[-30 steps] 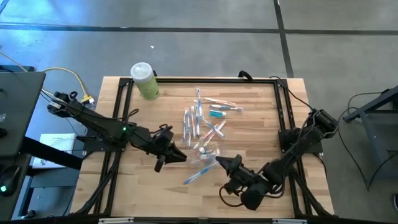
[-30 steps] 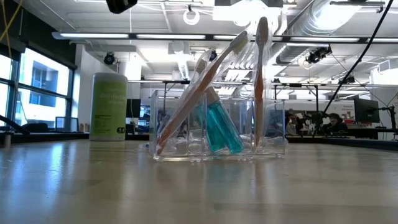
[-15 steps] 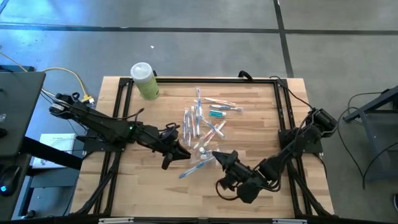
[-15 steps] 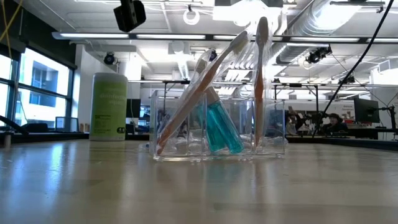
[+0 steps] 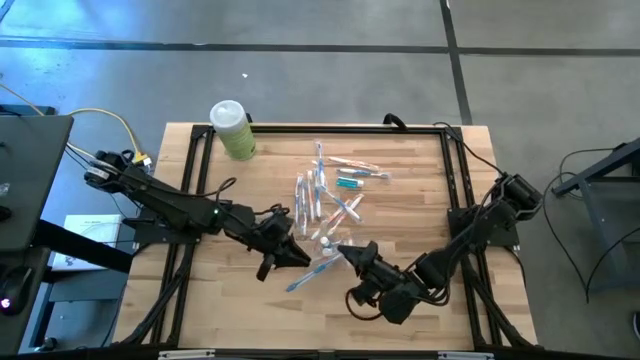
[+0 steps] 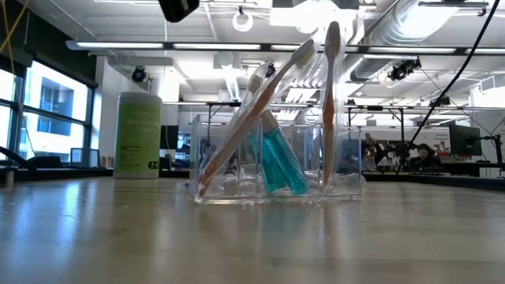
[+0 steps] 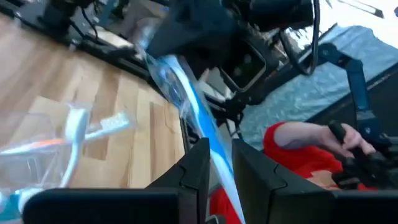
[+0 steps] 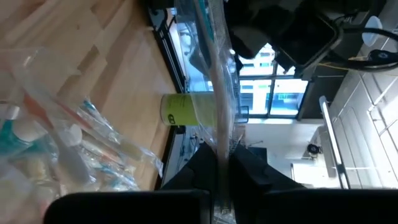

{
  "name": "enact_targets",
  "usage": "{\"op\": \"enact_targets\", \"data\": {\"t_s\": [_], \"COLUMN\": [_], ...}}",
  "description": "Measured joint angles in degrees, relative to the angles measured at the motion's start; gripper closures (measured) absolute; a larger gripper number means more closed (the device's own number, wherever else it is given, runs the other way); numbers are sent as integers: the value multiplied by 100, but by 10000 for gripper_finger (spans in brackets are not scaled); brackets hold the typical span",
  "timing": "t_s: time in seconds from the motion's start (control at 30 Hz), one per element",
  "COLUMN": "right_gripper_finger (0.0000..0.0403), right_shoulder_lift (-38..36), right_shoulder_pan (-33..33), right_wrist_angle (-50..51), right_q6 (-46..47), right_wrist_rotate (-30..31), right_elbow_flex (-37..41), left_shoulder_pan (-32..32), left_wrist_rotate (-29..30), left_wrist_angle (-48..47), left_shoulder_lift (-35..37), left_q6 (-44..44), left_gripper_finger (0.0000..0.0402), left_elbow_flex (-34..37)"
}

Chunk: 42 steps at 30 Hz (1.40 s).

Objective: Pick & Place toothbrushing station
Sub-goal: Put the blue toothbrush into the transparent organizer

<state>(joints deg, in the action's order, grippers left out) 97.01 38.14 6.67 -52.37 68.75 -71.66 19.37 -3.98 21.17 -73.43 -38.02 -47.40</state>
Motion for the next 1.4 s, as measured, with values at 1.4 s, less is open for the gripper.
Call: {"op": "enact_targets", "data": {"t_s": [1.4], "right_gripper_finger": [385], "right_shoulder_lift": [-2], "right_shoulder_pan": [-436], "right_wrist_angle": [-143], "right_q6": [-449], "right_wrist_rotate": [47], "right_elbow_flex": [4], "left_shoulder_pan": [-544], "left_wrist_rotate": [-1376], "left_wrist_angle": [587], "left_shoulder_lift": [-638], "left_q6": [-926], "left_gripper_finger": [336], "left_elbow_flex": [-4]}}
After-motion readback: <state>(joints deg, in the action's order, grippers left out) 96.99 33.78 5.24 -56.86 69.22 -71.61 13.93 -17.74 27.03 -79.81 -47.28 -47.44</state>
